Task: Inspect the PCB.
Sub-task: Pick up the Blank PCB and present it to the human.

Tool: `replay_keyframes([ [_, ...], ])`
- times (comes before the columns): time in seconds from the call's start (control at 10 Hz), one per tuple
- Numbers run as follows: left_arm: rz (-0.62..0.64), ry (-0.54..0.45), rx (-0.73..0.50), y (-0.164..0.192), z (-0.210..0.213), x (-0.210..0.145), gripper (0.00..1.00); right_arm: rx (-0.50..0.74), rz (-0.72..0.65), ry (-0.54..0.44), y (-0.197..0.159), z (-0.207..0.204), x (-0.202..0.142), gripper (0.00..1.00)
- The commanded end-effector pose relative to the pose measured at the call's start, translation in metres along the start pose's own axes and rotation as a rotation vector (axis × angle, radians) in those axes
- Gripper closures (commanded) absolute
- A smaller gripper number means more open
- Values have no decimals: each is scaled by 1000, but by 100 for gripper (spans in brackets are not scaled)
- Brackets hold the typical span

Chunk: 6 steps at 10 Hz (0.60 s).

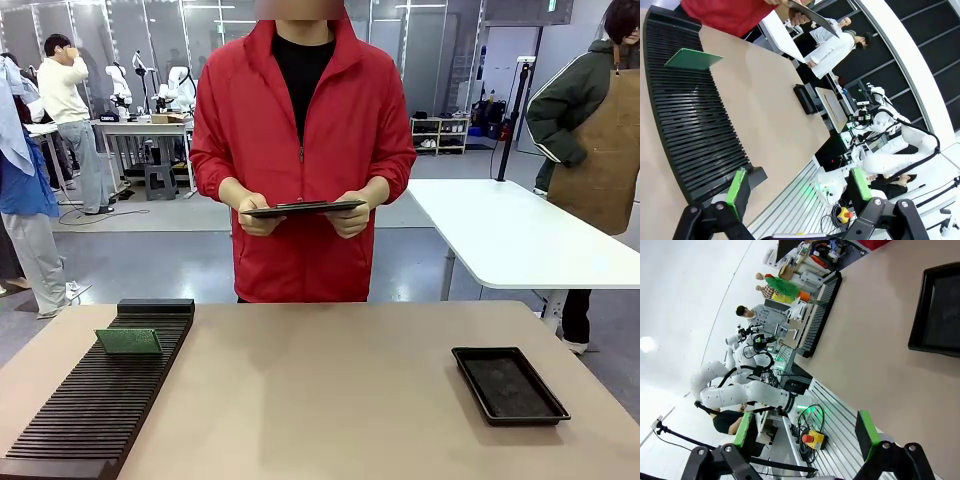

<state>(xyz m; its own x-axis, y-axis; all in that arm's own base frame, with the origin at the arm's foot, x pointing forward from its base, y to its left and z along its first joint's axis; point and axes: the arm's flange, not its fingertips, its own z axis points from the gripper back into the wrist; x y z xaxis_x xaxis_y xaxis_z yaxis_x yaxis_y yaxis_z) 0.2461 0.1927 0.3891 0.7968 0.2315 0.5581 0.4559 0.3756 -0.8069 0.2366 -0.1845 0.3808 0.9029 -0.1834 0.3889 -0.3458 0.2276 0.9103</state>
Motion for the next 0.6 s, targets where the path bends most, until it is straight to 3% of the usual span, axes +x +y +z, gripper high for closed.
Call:
replay_keyframes([
  [0.0, 22, -45, 31, -10, -22, -9, 0, -28, 58, 18, 15, -50, -34, 0],
  [0.1, 0, 0, 0, 0, 0, 0, 0, 0, 0, 0, 0, 0, 0, 0],
  [0.5, 0, 0, 0, 0, 0, 0, 0, 0, 0, 0, 0, 0, 0, 0],
])
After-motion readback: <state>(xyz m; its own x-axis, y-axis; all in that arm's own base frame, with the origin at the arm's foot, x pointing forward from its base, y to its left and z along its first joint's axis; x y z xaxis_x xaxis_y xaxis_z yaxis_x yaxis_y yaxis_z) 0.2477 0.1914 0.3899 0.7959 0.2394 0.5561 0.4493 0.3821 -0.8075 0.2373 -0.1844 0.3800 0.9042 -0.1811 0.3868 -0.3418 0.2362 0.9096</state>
